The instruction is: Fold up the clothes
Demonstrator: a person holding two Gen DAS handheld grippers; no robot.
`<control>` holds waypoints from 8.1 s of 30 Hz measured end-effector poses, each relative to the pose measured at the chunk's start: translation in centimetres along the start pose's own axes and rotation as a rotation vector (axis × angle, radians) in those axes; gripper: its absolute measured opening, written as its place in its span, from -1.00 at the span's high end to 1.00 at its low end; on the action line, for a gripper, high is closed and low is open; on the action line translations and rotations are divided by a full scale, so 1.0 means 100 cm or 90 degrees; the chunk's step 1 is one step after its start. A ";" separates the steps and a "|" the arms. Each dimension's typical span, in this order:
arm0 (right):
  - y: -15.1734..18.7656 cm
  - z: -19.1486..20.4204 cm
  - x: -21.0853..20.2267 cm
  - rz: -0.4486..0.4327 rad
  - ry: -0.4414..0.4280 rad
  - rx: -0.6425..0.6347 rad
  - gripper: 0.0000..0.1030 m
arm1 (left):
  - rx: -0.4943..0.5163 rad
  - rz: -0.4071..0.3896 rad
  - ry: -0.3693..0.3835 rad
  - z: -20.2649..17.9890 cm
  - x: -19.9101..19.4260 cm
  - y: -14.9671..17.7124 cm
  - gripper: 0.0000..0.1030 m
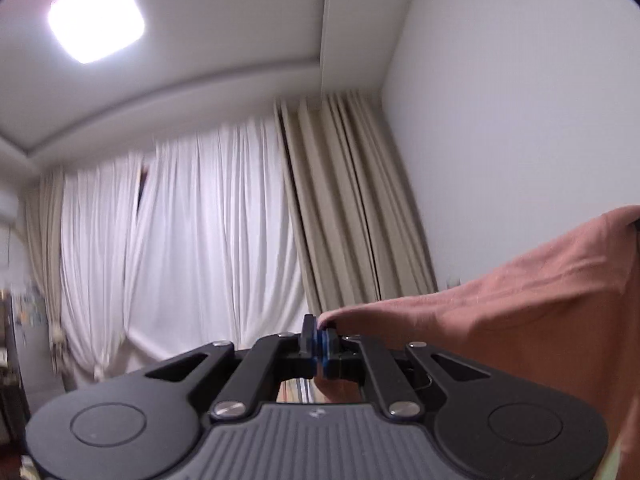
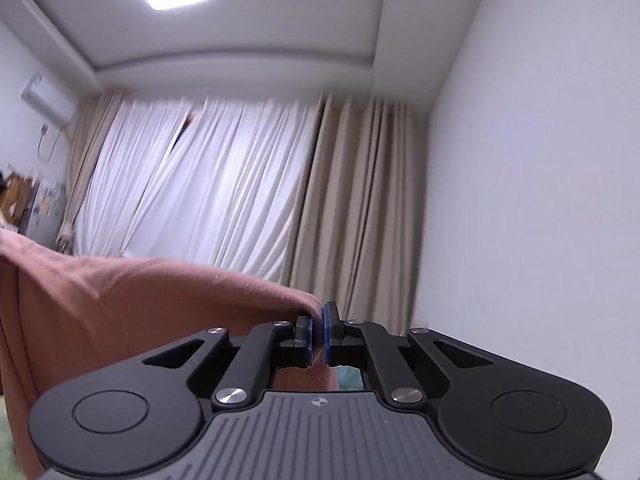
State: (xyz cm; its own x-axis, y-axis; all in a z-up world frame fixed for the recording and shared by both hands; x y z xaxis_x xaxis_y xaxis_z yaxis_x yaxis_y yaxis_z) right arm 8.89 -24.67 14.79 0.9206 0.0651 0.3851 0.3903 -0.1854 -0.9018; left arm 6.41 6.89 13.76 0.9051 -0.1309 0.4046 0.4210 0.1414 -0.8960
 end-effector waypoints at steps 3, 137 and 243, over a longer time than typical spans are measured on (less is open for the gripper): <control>-0.055 -0.019 -0.012 -0.035 0.012 -0.019 0.92 | 0.008 -0.036 -0.001 -0.006 -0.004 -0.036 0.96; 0.430 -0.121 -0.095 0.675 -0.019 0.513 0.86 | -0.445 0.719 -0.002 -0.047 -0.098 0.320 -0.31; 0.377 -0.165 -0.181 0.677 0.172 0.524 0.33 | -0.354 0.710 -0.021 0.014 -0.051 0.377 0.07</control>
State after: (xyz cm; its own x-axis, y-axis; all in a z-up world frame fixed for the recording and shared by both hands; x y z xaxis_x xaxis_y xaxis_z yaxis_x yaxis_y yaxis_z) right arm 6.69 -49.01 -22.92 0.7844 0.0495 -0.6183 -0.5134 0.6113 -0.6023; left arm 17.74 14.22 -21.80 0.7564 -0.1806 -0.6286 -0.6525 -0.2749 -0.7062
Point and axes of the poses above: each gripper's, at about its wrist camera, not at the fingertips, and x roughly the way its jaws point, z to its left, y to its underside, the point moved 1 cm from there along x, roughly the way its jaws point, and after that the axes turned 11 degrees about -z, right-handed, at the moved point
